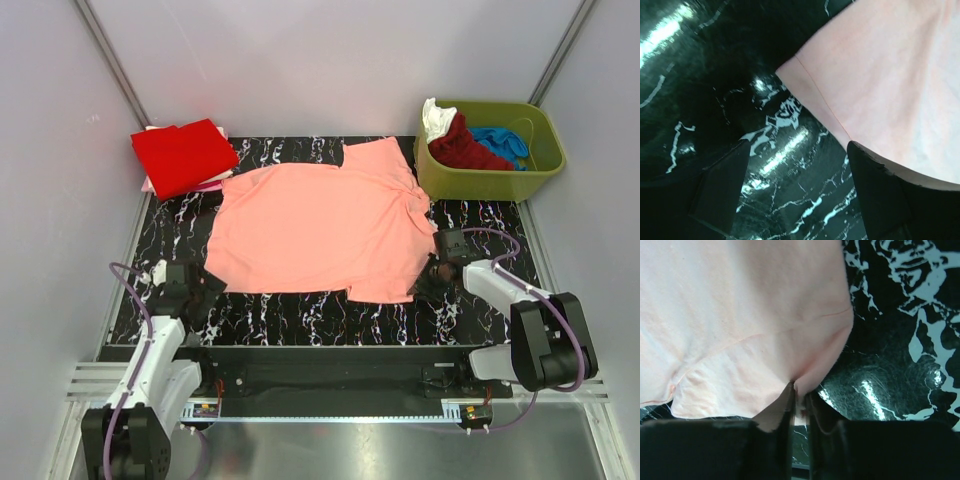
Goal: Fold and stack the t-shirts
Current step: Fold the tshirt
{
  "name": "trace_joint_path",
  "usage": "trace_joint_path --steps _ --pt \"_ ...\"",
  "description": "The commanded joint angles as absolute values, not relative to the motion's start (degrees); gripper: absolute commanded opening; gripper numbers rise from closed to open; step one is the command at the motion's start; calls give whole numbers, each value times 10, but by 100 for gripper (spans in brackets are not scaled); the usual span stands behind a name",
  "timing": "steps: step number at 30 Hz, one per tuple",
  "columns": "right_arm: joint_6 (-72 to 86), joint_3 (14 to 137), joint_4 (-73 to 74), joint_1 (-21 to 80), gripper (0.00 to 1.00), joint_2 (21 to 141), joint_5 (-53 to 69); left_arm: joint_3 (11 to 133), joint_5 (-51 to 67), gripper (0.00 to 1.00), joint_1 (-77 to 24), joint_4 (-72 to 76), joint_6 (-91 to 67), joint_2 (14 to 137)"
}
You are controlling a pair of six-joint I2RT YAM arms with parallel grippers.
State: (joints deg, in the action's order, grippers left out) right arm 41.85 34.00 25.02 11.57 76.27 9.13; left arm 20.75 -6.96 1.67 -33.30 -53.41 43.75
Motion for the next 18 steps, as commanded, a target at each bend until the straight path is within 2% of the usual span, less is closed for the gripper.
trace_joint_path --steps 1,3,5,11,12,14,17,18 --pt "421 328 248 112 17 743 84 232 -113 81 27 -279 -508 462" --pt "424 325 248 111 5 737 82 232 -111 77 28 -248 -504 479" --pt "424 324 248 111 0 736 82 231 -113 74 29 -233 -505 501" --pt "425 321 240 111 0 741 86 239 -114 65 34 -166 -498 566" --pt "424 321 240 111 0 742 87 243 -115 59 35 -162 -495 572" --pt "423 321 239 110 0 744 89 250 -121 55 38 -152 -490 589" --pt "422 319 237 110 0 743 90 253 -125 39 40 -140 -485 601" --pt "421 319 237 110 0 741 91 252 -125 30 41 -136 -484 604"
